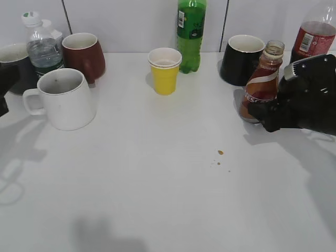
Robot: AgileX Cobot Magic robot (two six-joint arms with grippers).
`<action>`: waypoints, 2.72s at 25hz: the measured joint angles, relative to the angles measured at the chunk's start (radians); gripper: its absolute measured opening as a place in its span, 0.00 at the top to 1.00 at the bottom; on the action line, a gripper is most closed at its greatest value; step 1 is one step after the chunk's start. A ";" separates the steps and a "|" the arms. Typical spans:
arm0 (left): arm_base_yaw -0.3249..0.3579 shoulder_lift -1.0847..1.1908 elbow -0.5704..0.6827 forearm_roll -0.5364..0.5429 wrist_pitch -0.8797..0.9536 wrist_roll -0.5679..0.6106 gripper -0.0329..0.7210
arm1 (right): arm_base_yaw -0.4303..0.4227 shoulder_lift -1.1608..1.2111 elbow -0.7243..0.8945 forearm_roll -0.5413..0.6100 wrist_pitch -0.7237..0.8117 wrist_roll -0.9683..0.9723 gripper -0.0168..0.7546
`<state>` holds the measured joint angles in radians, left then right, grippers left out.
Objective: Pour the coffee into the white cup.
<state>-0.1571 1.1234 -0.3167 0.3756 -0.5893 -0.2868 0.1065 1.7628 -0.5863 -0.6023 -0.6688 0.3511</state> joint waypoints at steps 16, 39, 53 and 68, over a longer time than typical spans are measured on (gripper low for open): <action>-0.208 -0.040 -0.406 -0.247 1.136 -0.096 0.59 | 0.001 -0.438 0.059 -0.205 0.485 0.503 0.16; -0.219 -0.550 -0.479 -0.358 1.576 0.043 0.59 | 0.272 -1.022 -0.118 0.586 1.223 -0.130 0.24; -0.219 -1.008 -0.287 -0.395 1.738 0.227 0.59 | 0.275 -1.570 -0.089 0.514 1.787 -0.194 0.24; -0.219 -1.131 -0.204 -0.398 1.659 0.287 0.59 | 0.275 -1.772 0.078 0.477 1.745 -0.196 0.24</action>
<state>-0.3759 -0.0078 -0.5203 -0.0223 1.0699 0.0000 0.3812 -0.0095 -0.5083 -0.1251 1.0765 0.1546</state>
